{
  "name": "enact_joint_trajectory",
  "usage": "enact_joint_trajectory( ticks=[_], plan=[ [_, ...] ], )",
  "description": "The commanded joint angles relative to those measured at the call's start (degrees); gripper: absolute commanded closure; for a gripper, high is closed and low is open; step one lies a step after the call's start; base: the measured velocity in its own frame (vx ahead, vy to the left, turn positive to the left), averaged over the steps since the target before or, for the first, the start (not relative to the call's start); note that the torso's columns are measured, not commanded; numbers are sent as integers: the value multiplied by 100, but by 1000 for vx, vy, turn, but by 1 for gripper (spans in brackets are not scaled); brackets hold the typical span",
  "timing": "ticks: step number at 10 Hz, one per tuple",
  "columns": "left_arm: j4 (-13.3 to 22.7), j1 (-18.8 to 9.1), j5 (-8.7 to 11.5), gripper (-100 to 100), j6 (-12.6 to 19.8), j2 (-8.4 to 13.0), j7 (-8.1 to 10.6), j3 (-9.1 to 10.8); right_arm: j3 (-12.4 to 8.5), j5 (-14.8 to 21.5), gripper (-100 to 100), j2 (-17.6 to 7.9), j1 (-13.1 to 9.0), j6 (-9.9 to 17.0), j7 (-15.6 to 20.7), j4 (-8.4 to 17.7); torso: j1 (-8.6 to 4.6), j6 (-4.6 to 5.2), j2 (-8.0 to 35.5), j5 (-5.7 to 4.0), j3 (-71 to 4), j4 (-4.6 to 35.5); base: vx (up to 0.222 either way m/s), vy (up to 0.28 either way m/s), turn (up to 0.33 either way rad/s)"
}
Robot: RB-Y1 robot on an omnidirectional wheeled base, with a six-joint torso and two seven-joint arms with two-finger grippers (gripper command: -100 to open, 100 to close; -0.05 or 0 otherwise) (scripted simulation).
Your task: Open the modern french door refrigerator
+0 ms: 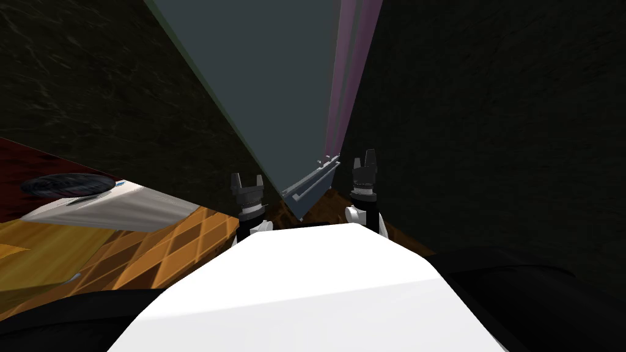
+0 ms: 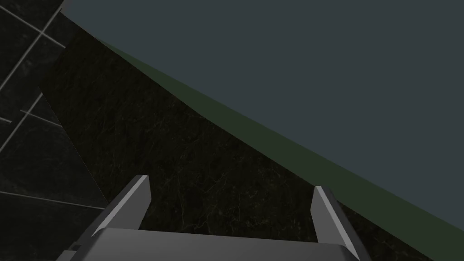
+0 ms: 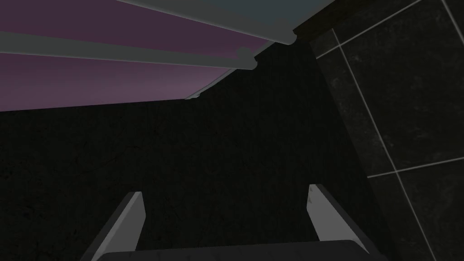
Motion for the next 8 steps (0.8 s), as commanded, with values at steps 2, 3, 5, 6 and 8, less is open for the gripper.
enact_joint_trajectory(
  ticks=[2, 3, 5, 6, 8],
  plan=[
    [0, 0, 0, 0, 0, 0, 0, 0, 0, 0, 0, 0, 0, 0, 0, 0, 0, 0, 597, 0, -1200, 600, 0, 0, 0],
    [-1, 0, 0, 0, 0, 0, 0, 0, 0, 0, 0, 0, 0, 0, 0, -1, 0, 0, 1003, 0, -2014, 1006, 0, 0, 0],
    [-1, 0, 0, 0, 0, 0, 0, 0, 0, 0, 0, 0, 0, 0, 0, -1, 0, 0, 1845, 0, -3692, 1846, 0, 0, 0],
    [-1, 0, 0, 0, 0, 0, 0, 0, 0, 0, 0, 0, 0, 0, 0, -1, 0, 0, 2269, 0, -4536, 2268, 0, 0, 0],
    [-2, 0, 0, 0, -1, 0, 0, 0, 0, 0, 0, 0, 0, -1, 0, -2, 0, 0, 3116, 0, -6227, 3114, 0, 0, 0]
  ],
)
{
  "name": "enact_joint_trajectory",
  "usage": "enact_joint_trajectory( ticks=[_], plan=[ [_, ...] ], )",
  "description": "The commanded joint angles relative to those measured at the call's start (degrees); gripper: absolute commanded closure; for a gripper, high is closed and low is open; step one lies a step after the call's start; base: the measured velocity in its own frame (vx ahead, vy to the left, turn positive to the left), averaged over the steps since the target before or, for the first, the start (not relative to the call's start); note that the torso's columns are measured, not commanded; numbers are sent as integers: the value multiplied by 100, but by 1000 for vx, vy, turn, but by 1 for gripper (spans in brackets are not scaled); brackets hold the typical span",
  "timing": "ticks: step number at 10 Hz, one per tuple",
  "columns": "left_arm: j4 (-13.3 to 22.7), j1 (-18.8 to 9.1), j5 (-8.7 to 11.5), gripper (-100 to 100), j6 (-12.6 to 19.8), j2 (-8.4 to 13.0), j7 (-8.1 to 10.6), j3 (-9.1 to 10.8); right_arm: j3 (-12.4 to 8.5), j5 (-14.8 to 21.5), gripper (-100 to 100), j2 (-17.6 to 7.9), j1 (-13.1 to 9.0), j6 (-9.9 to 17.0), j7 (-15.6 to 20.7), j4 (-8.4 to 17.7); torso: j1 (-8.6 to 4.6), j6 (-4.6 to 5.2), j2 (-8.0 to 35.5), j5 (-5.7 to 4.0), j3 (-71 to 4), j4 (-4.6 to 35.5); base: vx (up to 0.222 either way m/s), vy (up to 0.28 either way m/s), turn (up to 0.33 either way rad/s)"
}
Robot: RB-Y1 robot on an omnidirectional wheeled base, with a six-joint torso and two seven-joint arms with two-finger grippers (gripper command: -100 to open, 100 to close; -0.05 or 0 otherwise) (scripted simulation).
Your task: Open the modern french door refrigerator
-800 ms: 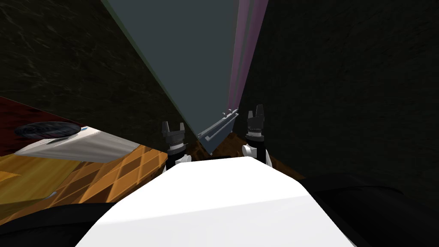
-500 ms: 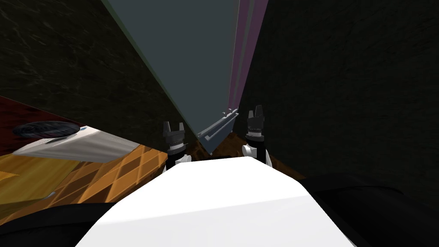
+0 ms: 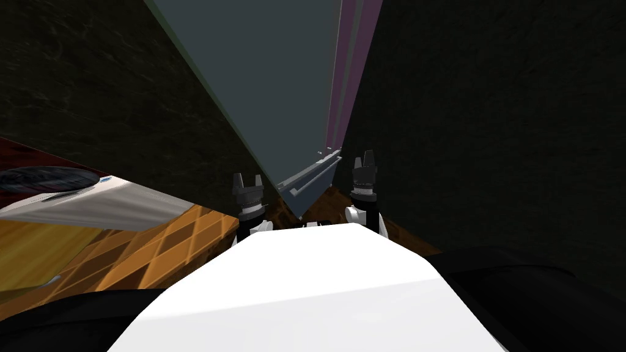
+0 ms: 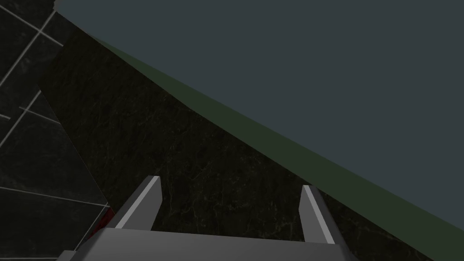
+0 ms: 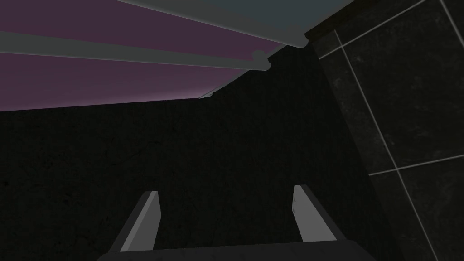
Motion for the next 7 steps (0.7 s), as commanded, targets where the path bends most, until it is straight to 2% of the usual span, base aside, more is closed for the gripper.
enact_joint_trajectory(
  ticks=[1, 2, 4, 7],
  plan=[
    [0, 0, 0, 0, 0, 0, 0, 0, 0, 0, 0, 0, 0, 0, 0, 0, 0, 0, 423, 0, -846, 423, 0, 0, 0],
    [-55, -37, -14, -100, 137, 183, 69, 32, 0, 0, 0, 0, 0, 0, 0, 0, 0, 0, 846, 0, -1692, 846, 19, -22, -13],
    [-126, -93, -35, -100, 341, 331, 170, 80, 0, 0, 0, 0, 1, 1, 0, 3, -13, 0, 1084, -4, -2203, 1089, 32, -59, -12],
    [-256, -215, -82, -100, 793, 514, 396, 187, 1, 0, 0, 1, 1, 1, 0, 3, -7, 0, 1110, -2, -2231, 1113, 38, -85, -17]
  ],
)
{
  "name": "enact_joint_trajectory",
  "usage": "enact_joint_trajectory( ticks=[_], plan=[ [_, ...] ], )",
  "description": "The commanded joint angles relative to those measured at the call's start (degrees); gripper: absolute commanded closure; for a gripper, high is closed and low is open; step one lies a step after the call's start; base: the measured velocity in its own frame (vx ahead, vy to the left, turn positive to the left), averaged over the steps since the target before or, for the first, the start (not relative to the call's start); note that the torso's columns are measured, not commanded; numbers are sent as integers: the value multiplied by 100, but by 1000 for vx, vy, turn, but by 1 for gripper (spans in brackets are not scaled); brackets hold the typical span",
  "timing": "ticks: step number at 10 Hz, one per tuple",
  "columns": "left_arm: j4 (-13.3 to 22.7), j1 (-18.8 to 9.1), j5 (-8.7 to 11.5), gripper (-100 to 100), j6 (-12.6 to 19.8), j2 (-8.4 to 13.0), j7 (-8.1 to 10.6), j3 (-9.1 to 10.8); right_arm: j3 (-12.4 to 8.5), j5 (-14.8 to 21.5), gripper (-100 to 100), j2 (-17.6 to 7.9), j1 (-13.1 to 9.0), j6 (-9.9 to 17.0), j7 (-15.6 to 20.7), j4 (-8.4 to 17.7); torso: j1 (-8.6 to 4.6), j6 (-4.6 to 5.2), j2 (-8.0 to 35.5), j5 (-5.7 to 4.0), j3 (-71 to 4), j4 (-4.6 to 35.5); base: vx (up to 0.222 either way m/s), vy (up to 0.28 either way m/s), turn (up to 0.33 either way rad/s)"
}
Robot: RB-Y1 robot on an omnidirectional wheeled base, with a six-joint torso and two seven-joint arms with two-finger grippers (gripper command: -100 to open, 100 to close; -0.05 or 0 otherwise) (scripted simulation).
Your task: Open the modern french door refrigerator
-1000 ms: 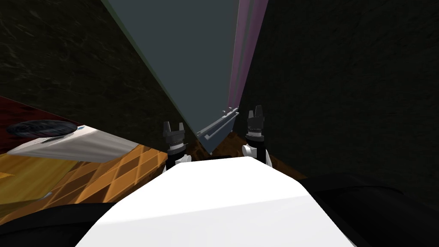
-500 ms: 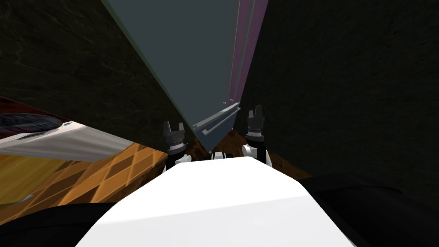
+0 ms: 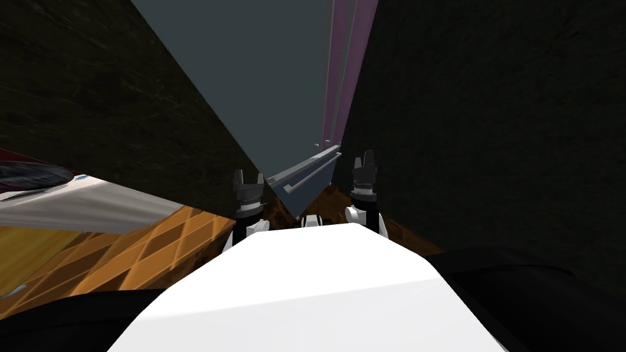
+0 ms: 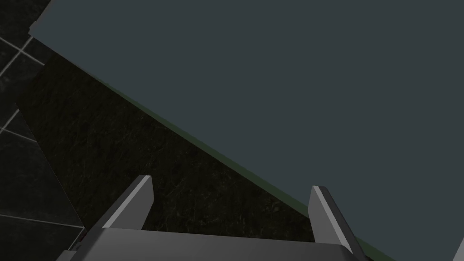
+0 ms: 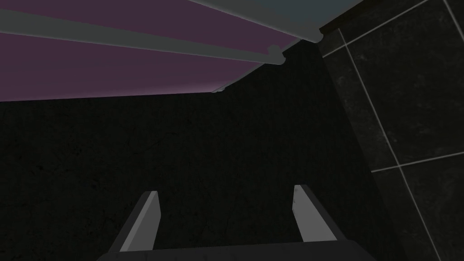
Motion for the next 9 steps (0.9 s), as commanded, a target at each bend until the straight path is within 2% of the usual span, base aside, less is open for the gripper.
enact_joint_trajectory(
  ticks=[1, 2, 4, 5, 7, 8, 9],
  plan=[
    [-123, -121, -38, -100, 434, 156, 240, 120, 0, 0, 0, 0, 0, 0, 0, 0, 2, 0, 1, 0, 0, 1, 49, -105, -21],
    [-123, -121, -38, -100, 467, 156, 240, 120, 0, 0, 0, 0, 0, 0, 0, 0, 3, 0, 0, 0, 0, 1, 35, -67, -5],
    [-216, -229, -81, -100, 819, 241, 447, 217, 0, 0, 0, 0, 0, 0, 0, 0, 16, 0, 5, 5, 3, 2, 40, -69, -22],
    [-216, -229, -81, -100, 876, 241, 447, 217, 0, 0, 0, 0, 0, 0, 0, 0, 7, 0, 1, 2, 0, 1, 25, -72, -7],
    [-311, -348, -127, -100, 1231, 315, 677, 324, 0, 0, 0, 0, 0, 0, 0, 0, 2, 0, 6, 0, 3, 2, 36, -95, -25],
    [-311, -348, -127, -100, 1327, 315, 677, 324, 0, 0, 0, 0, 0, 0, 0, 0, -3, 0, -3, -1, -2, 0, 50, -85, -5],
    [-358, -411, -152, -100, 1513, 349, 799, 381, 0, 0, 0, 0, 0, 0, 0, 0, 8, 0, -3, 2, -3, -1, 65, -92, -18]
  ],
)
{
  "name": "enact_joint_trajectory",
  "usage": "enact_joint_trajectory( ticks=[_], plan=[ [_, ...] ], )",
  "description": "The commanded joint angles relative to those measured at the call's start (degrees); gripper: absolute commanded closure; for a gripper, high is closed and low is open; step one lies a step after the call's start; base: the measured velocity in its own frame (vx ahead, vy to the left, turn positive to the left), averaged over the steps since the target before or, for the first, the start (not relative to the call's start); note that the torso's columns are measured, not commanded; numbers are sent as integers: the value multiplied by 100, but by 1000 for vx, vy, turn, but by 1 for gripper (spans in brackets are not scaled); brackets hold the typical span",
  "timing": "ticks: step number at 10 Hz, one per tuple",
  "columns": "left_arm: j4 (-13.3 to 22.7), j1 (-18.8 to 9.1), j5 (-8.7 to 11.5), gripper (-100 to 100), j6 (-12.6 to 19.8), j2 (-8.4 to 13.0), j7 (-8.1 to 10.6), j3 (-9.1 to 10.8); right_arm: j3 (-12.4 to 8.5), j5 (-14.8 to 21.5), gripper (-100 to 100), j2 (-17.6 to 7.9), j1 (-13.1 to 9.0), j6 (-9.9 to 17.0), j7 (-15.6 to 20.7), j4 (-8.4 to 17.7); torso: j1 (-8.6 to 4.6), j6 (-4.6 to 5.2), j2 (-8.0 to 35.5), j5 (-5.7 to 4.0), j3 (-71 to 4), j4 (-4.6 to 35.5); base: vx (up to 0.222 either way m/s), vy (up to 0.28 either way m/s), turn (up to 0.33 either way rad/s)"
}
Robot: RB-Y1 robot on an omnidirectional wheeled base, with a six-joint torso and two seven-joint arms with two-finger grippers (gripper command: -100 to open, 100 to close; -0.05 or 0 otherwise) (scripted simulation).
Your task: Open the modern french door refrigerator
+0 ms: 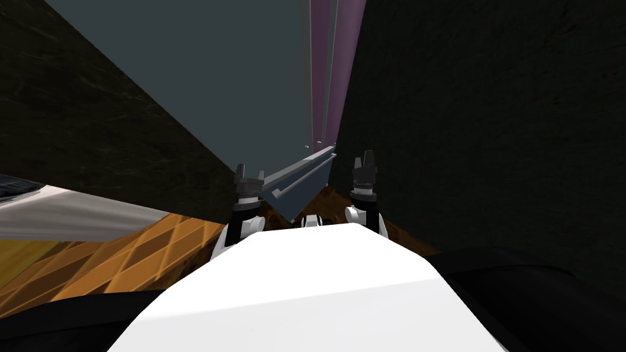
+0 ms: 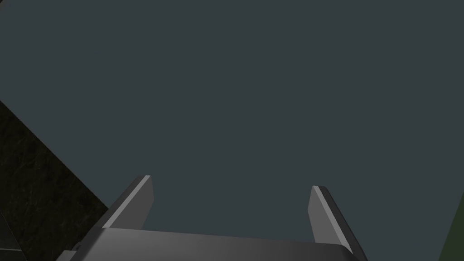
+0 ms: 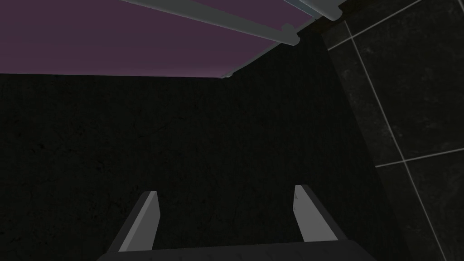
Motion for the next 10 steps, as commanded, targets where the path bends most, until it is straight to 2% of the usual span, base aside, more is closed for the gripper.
enact_joint_trajectory(
  ticks=[1, 3, 4, 5, 6, 7, 8, 9, 10],
  plan=[
    [-65, -80, -19, -100, 340, 53, 154, 86, 0, 0, 0, 0, 0, 0, 0, 0, 0, 0, -2, 1, -1, 0, 42, -68, -7],
    [-155, -214, -71, -100, 720, 119, 407, 205, 0, 0, 0, 0, 0, 0, 0, 0, 3, 0, 12, 2, 8, 4, 40, -90, -25],
    [-155, -214, -71, -100, 842, 119, 407, 205, 0, 0, 0, 0, 0, 0, 0, 0, -11, 0, 8, -2, 5, 3, 36, -87, -8],
    [-200, -283, -98, -100, 1021, 151, 538, 266, 0, 0, 0, 0, 0, 0, 0, 0, -2, 0, 8, -1, 5, 2, 38, -85, -22],
    [-200, -283, -98, -100, 1101, 151, 538, 266, 0, 0, 0, 0, 0, 0, 0, 0, 0, 0, 5, 1, 4, 2, 34, -72, -9],
    [-245, -353, -125, -100, 1299, 183, 671, 328, 0, 0, 0, 0, 0, 0, 0, 0, 5, 0, 7, 2, 4, 2, 51, -78, -21],
    [-245, -353, -125, -100, 1364, 183, 671, 328, 0, 0, 0, 0, 0, 0, 0, 0, 1, 1, 1, 1, 1, 1, 40, -69, -10],
    [-290, -424, -153, -100, 1563, 213, 805, 392, 0, 0, 0, 0, 0, 0, 0, 0, 2, 0, 6, 1, 3, 1, 39, -85, -19],
    [-290, -424, -153, -100, 1630, 213, 805, 392, 0, 0, 0, 0, 0, 0, 0, 0, -5, 1, 6, -1, 4, 2, 31, -70, -10]
  ],
)
